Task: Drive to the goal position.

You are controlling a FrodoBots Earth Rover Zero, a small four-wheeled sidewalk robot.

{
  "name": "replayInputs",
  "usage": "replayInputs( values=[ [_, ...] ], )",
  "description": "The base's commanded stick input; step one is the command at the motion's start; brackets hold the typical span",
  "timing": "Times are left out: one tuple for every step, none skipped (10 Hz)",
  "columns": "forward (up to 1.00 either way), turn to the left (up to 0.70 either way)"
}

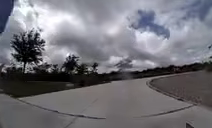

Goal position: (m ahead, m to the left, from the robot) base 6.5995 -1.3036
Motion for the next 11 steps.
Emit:
replayInputs(
  values=[
    [0.59,0.01],
    [0.59,0.01],
    [0.59,0.01],
    [0.59,0.01],
    [0.59,0.01],
    [0.59,0.01],
    [0.59,0.01],
    [0.62,0.01],
    [0.6,0.01],
    [0.59,0.01],
    [0.59,0.01]
  ],
)
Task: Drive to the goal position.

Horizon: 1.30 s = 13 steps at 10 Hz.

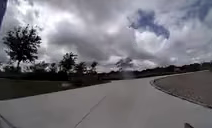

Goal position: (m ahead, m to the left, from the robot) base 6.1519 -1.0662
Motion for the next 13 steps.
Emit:
replayInputs(
  values=[
    [0.59,0.01],
    [0.59,0.01],
    [0.59,0.0],
    [0.59,-0.1],
    [0.59,-0.12],
    [0.59,-0.12],
    [0.59,-0.12],
    [0.59,-0.12],
    [0.59,-0.12],
    [0.59,-0.12],
    [0.59,-0.12],
    [0.59,-0.12],
    [0.59,-0.12]
  ],
)
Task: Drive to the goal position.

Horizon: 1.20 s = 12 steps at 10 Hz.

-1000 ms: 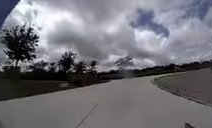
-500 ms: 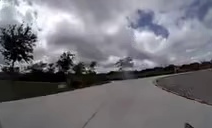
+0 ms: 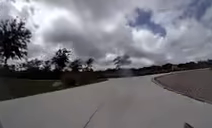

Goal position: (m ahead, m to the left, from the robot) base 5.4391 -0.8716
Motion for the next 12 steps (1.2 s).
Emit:
replayInputs(
  values=[
    [0.59,-0.12],
    [0.59,-0.12],
    [0.59,-0.12],
    [0.59,-0.12],
    [0.59,-0.12],
    [0.59,-0.12],
    [0.59,-0.12],
    [0.59,-0.12],
    [0.59,-0.12],
    [0.59,-0.12],
    [0.61,-0.11],
    [0.65,-0.1]
  ],
)
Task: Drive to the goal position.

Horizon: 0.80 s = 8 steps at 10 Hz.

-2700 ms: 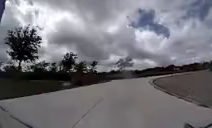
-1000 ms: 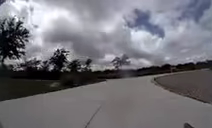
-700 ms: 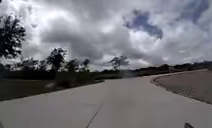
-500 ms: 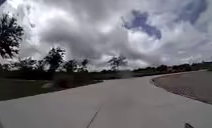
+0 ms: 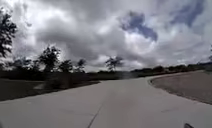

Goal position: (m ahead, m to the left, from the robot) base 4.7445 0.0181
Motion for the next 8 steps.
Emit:
replayInputs(
  values=[
    [0.64,-0.13],
    [0.65,-0.13],
    [0.67,-0.11],
    [0.67,-0.11],
    [0.69,-0.11],
    [0.69,-0.11],
    [0.69,-0.11],
    [0.69,-0.11]
  ],
)
